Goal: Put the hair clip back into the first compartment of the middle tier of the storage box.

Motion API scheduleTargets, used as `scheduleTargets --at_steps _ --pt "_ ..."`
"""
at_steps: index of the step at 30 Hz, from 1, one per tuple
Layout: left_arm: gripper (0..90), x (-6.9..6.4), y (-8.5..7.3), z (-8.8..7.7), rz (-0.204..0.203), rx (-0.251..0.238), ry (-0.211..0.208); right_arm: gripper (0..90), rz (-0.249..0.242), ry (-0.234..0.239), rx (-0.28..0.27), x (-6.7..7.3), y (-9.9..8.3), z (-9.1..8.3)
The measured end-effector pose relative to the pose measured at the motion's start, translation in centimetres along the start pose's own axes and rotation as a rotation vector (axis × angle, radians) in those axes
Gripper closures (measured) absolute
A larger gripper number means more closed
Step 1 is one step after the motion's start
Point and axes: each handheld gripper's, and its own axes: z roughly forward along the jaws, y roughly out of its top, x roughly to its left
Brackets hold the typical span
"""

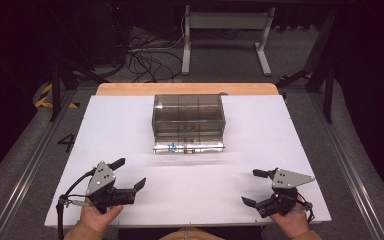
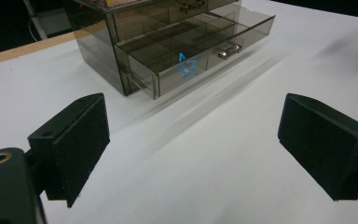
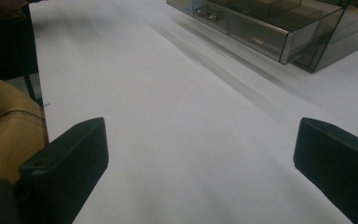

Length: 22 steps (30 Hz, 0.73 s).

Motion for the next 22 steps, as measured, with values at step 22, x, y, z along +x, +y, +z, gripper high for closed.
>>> scheduleTargets --at_steps 22 --pt "8.3 -0.1 -2.2 -1.1 -0.077 -0.024 -0.021 3.6 0.001 0.01 0.007 -0.1 0.0 0.2"
